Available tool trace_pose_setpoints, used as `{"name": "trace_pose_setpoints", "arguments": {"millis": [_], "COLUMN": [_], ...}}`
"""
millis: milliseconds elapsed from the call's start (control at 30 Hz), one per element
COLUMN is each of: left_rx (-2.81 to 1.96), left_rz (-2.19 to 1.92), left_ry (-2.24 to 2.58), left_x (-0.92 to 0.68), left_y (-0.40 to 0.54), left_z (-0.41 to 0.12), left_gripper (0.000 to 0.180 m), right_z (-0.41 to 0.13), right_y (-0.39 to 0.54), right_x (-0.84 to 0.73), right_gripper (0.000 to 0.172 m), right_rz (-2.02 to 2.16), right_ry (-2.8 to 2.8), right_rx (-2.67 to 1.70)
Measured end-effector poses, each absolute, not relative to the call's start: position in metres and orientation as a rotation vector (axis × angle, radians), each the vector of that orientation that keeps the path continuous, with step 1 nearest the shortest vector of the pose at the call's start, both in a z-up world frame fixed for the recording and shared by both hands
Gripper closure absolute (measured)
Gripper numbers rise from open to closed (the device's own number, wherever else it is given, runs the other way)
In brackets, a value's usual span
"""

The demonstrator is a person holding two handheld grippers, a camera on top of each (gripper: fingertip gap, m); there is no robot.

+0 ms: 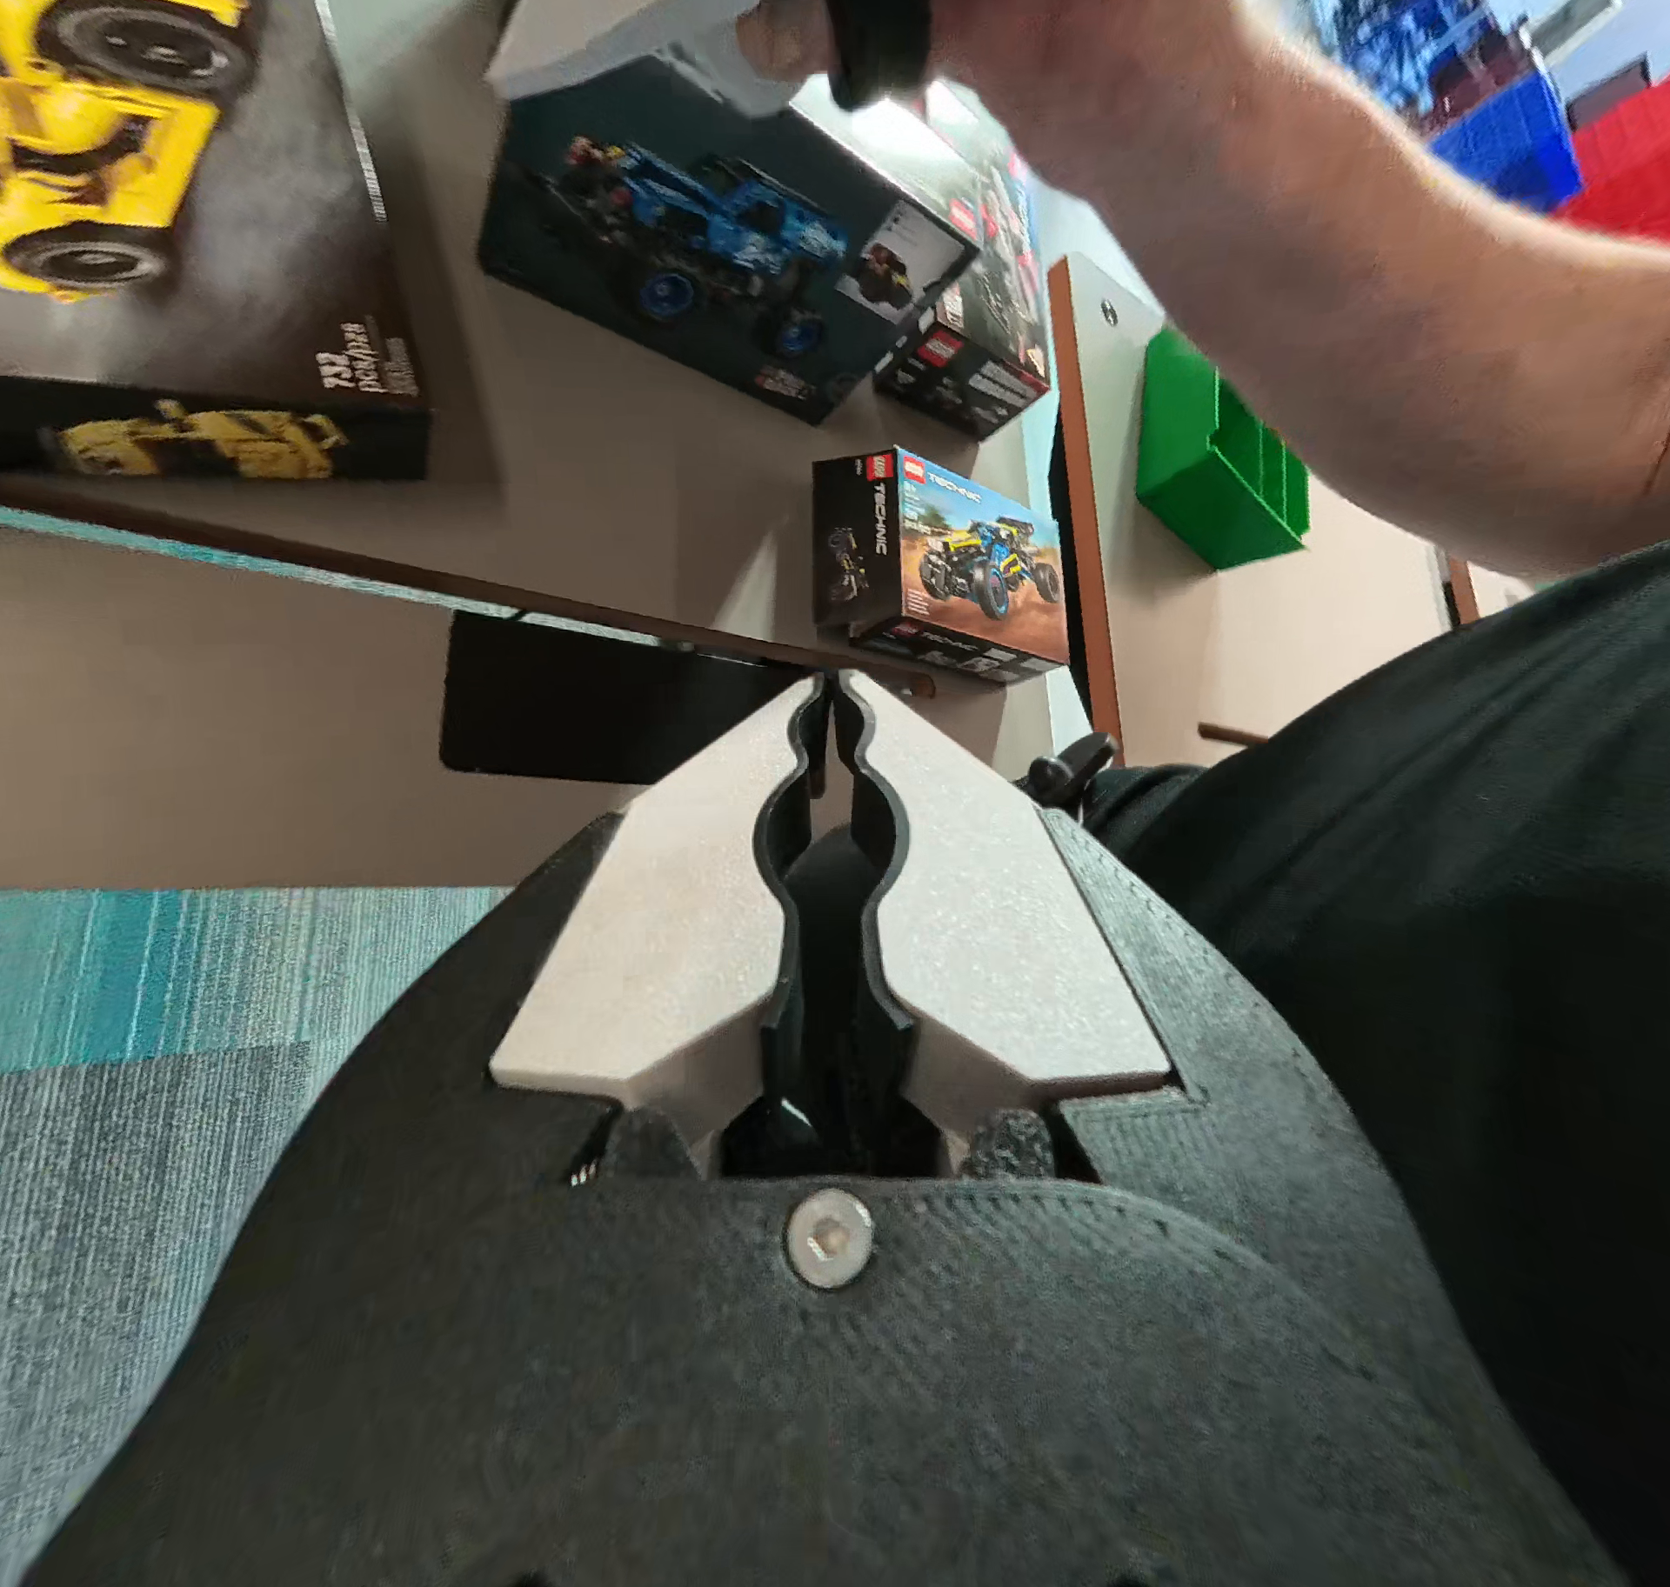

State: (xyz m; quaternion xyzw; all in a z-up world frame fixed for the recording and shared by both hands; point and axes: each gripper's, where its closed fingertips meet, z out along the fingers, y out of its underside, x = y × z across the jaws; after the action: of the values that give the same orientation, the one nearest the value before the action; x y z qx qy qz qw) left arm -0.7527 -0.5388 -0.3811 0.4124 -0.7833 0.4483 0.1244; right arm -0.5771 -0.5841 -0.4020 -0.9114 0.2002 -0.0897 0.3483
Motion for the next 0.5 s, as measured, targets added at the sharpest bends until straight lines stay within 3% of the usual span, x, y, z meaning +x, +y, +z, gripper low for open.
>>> {"name": "trace_pose_setpoints", "arguments": {"millis": [67, 233, 500], "left_rx": [1.286, 1.608, 2.283], "left_rz": [1.337, 1.379, 1.422], "left_ry": [-2.277, -2.237, -1.984], "left_x": [-0.756, -0.784, -0.894], "left_y": [-0.519, -0.449, -0.336], "left_z": [-0.378, -0.369, -0.354], "left_gripper": [0.18, 0.18, 0.18], "right_z": [-0.39, -0.361, -0.335], "right_y": [-0.51, -0.367, -0.277], "right_x": [-0.615, -0.734, -0.895], "right_gripper": [0.172, 0.172, 0.172], "right_rz": [-0.067, 0.432, 0.729], "right_ry": [0.272, -0.133, -0.688], "right_rx": [-2.311, -2.146, -2.001]}}
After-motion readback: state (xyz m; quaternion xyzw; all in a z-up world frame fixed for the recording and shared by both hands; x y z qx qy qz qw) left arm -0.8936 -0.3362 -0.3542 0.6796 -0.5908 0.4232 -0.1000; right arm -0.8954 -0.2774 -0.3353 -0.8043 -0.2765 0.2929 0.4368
